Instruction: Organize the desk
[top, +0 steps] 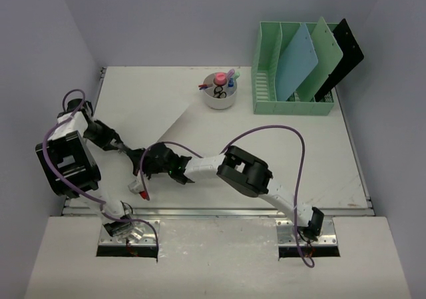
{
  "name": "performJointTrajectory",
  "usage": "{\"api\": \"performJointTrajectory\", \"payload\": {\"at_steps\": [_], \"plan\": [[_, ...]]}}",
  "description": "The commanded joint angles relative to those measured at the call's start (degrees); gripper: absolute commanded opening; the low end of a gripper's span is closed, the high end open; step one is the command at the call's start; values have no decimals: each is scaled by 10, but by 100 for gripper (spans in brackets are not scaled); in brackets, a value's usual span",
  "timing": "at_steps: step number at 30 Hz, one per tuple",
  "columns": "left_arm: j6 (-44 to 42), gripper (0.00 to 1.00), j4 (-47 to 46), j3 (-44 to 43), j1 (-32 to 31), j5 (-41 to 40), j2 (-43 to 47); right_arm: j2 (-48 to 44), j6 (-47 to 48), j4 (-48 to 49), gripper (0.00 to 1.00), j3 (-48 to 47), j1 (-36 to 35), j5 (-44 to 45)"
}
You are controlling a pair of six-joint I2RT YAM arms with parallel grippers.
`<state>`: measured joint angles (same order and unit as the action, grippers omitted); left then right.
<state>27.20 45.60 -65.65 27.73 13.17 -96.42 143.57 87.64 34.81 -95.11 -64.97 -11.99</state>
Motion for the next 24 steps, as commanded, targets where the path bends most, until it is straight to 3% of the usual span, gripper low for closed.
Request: {"api": "performJointTrajectory", "payload": {"at_steps": [1,2,3,4,5,7,13,19,24], "plan": [[3,21,10,-2,0,48,47,-32,-14,14,1,30,-3,10],[2,36,8,0,0,49,52,-53,-21,24,1,40,-3,9],[1,56,4,2,0,55,60,-65,-32,27,1,65,-5,7],[1,65,3,3,0,56,65,-78,-42,33,1,75,-7,7],[2,82,0,3,0,57,69,-103,-54,38,1,84,-7,8],[3,100,-8,-1,3,60,85,-143,-95,50,1,120,-9,9],[-9,100,-44,-35,26,84,106,-252,-201,76,1,218,-8,9],[-125,100,-84,-81,43,177,110,-368,-315,78,1,298,-8,14],[-239,100,-186,-56,44,233,184,-440,-393,76,1,336,-4,41]]}}
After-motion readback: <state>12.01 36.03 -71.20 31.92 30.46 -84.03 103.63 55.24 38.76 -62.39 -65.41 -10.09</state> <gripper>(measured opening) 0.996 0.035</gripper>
